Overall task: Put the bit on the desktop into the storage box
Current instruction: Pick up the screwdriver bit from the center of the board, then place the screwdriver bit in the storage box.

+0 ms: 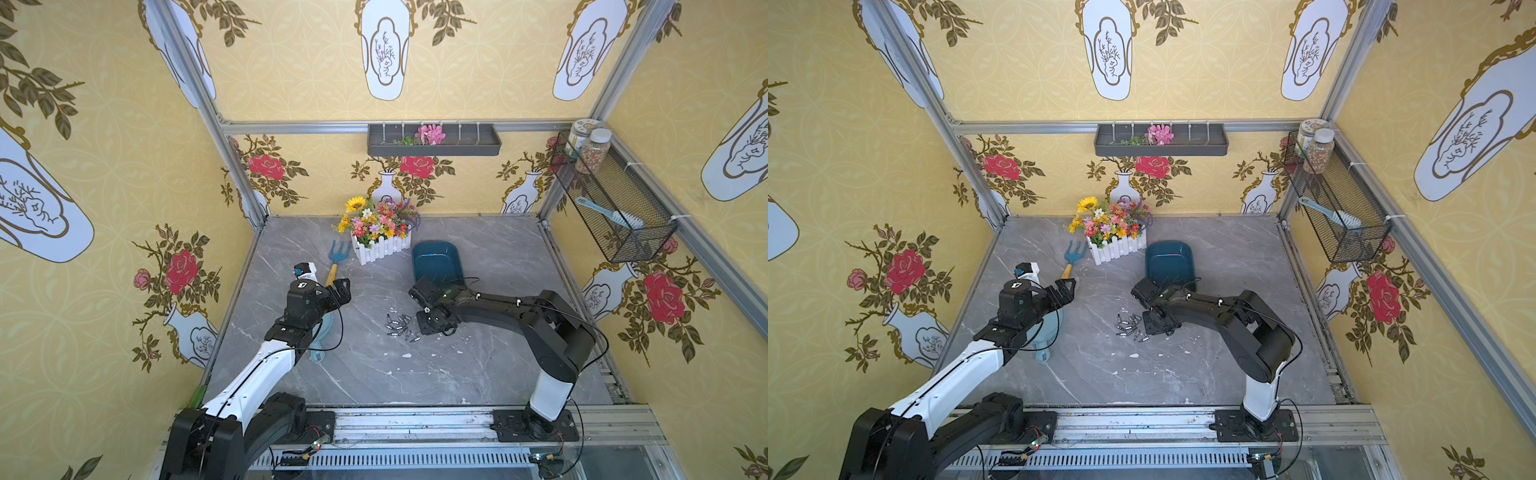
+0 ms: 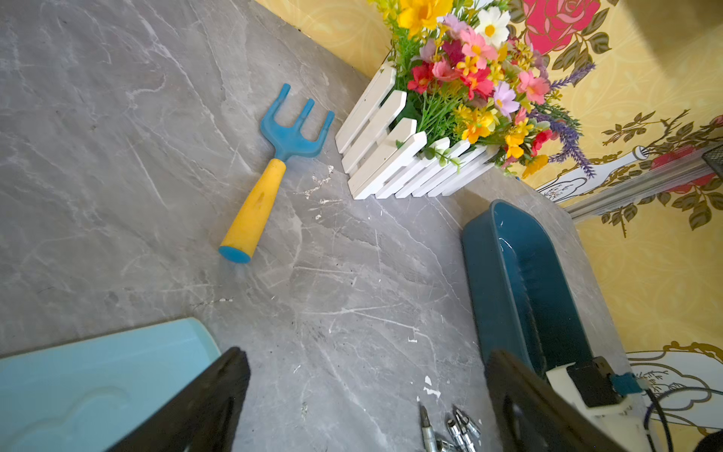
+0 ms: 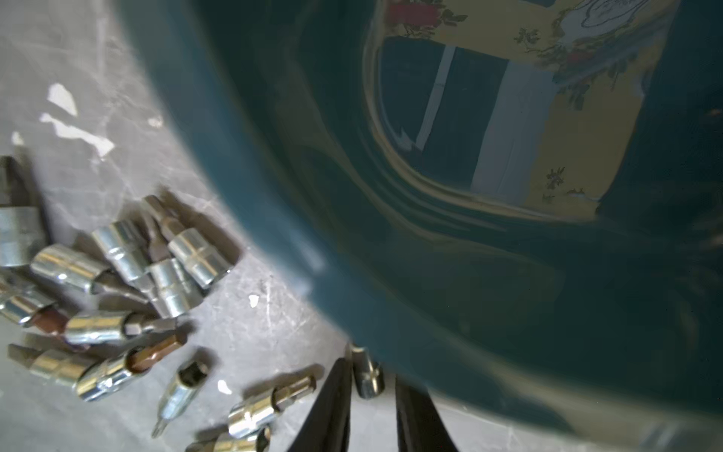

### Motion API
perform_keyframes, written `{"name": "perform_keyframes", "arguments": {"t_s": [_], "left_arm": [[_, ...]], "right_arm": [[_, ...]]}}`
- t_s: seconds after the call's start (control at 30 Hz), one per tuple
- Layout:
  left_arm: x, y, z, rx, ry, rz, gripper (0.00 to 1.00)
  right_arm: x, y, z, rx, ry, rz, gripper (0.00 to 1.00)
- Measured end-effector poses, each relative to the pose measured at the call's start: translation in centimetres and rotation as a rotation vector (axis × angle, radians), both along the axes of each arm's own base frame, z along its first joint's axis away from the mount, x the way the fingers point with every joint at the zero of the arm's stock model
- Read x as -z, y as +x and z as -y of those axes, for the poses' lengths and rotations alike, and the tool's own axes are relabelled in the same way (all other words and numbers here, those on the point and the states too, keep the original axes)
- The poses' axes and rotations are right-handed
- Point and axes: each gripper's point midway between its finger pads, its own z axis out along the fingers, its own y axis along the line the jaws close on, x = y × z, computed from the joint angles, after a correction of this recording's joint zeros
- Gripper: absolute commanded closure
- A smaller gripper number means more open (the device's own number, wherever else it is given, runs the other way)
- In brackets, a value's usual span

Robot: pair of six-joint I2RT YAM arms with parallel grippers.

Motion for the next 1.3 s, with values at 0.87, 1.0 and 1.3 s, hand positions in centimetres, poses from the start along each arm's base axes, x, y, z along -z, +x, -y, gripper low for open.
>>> {"name": "perform_keyframes", "arguments": {"t_s": [0.87, 1.0, 1.3], "left_arm": [[0.0, 0.0, 0.0, 0.000, 0.000, -0.001, 0.00], [0.1, 0.0, 0.0, 0.000, 0.001, -0.003, 0.00], [0.2, 0.0, 0.0, 0.000, 0.002, -0.006, 0.00]], "right_arm": [[-0.3, 0.0, -0.3, 0.000, 0.029, 0.004, 0.87], [-1.0, 0.1, -0.7, -0.008, 0.040, 0.012, 0.88], [-4.3, 0.2, -1.6, -0.026, 0.097, 0.045, 0.88]]}}
